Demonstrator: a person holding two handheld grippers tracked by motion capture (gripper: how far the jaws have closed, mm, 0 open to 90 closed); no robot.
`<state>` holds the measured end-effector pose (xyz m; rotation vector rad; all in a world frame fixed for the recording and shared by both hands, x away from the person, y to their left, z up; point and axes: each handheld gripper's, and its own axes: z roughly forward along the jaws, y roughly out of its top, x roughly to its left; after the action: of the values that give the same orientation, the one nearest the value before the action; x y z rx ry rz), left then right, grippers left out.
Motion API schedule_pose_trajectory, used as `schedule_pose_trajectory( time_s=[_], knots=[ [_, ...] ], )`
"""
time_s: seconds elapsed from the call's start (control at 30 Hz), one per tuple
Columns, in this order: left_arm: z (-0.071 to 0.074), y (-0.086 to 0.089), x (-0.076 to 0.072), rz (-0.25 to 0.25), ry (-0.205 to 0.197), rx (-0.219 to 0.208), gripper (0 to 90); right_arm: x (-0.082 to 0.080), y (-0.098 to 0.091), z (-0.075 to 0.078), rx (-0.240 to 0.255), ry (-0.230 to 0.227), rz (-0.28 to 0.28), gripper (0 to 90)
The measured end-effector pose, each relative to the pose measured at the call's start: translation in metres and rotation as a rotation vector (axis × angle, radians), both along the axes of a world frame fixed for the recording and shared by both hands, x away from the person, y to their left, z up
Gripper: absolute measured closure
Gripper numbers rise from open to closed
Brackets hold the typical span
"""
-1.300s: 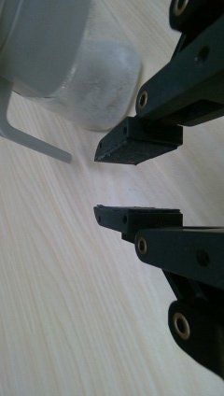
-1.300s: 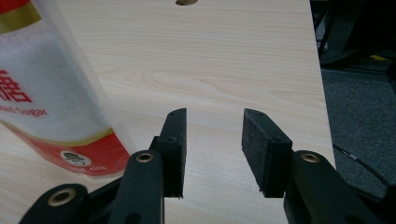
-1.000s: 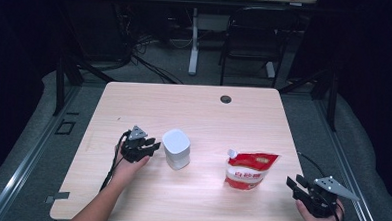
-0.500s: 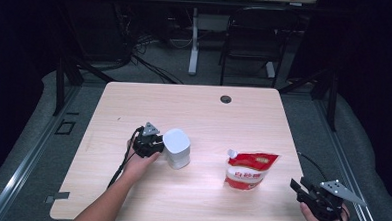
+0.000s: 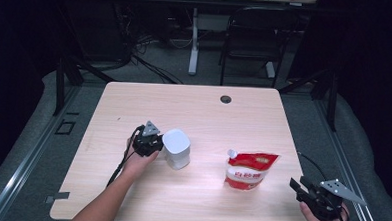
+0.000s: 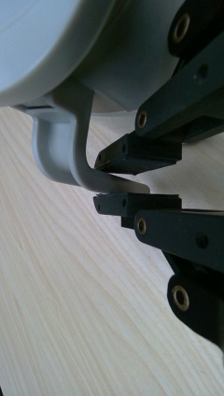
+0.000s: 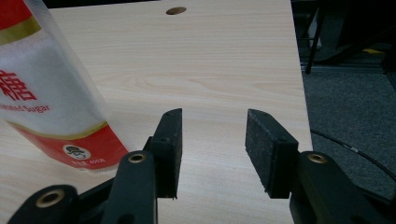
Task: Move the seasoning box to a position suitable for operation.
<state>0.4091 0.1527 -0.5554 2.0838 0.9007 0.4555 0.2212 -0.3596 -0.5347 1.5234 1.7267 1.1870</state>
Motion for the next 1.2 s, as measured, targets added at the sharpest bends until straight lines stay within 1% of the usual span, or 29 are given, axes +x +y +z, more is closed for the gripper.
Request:
schedule_pose_trajectory(
  time_s=[0.17,0.33,0.4,0.47,0.5,0.53,0.6,0.63,0.67,0.7,0.73,0.77,0.8,0.83,0.9,1.07,1.1,1.17,1.2],
  knots=[
    [0.001,0.005,-0.007,0.006,0.014,0.002,80.3,-0.001,0.000,0.000,0.002,-0.001,-0.004,56.7],
    [0.002,0.010,-0.018,0.012,0.023,0.008,81.8,0.000,0.000,0.001,0.001,-0.001,-0.002,56.6],
    [0.004,0.010,-0.022,0.021,0.022,0.024,82.2,0.000,0.001,0.001,0.004,-0.001,0.000,56.5],
    [0.004,0.009,-0.029,0.033,0.027,0.028,82.6,0.000,0.002,0.001,-0.003,0.000,0.001,56.4],
    [0.004,0.009,-0.029,0.033,0.027,0.028,82.7,0.000,0.002,0.001,-0.003,0.000,0.001,56.4],
    [0.006,0.009,-0.034,0.040,0.035,0.036,82.8,0.000,0.003,0.002,-0.002,-0.001,0.008,55.7],
    [0.006,0.008,-0.037,0.044,0.040,0.042,82.9,0.000,0.003,0.002,-0.004,0.000,0.009,55.6],
    [0.008,0.008,-0.039,0.041,0.052,0.054,83.0,0.000,0.003,0.002,0.000,-0.003,0.011,55.5],
    [0.009,0.008,-0.041,0.043,0.059,0.054,83.1,0.000,0.003,0.002,0.005,-0.005,0.011,55.5],
    [0.010,0.007,-0.042,0.044,0.064,0.062,83.1,0.000,0.004,0.002,0.008,-0.008,0.012,55.5],
    [0.010,0.007,-0.044,0.050,0.063,0.063,83.2,0.000,0.004,0.003,0.005,-0.007,0.012,55.5],
    [0.010,0.007,-0.046,0.048,0.072,0.065,83.4,0.000,0.004,0.003,0.006,-0.011,0.014,55.5],
    [0.011,0.006,-0.048,0.047,0.073,0.071,83.6,-0.001,0.004,0.003,0.007,-0.015,0.015,55.6],
    [0.011,0.006,-0.052,0.052,0.079,0.067,83.6,-0.001,0.004,0.004,0.006,-0.014,0.017,55.5],
    [0.011,0.006,-0.054,0.057,0.079,0.063,83.5,-0.001,0.005,0.003,0.009,-0.017,0.018,55.6],
    [0.013,0.003,-0.066,0.064,0.086,0.076,83.7,-0.002,0.005,0.004,0.004,-0.015,0.023,55.6],
    [0.014,0.002,-0.069,0.069,0.077,0.084,83.7,-0.003,0.005,0.004,0.004,-0.016,0.024,55.6],
    [0.016,0.001,-0.074,0.061,0.064,0.098,83.6,-0.003,0.007,0.005,0.005,-0.021,0.028,55.8],
    [0.016,0.001,-0.077,0.048,0.071,0.098,83.7,-0.003,0.008,0.005,0.007,-0.022,0.030,56.0]
  ],
)
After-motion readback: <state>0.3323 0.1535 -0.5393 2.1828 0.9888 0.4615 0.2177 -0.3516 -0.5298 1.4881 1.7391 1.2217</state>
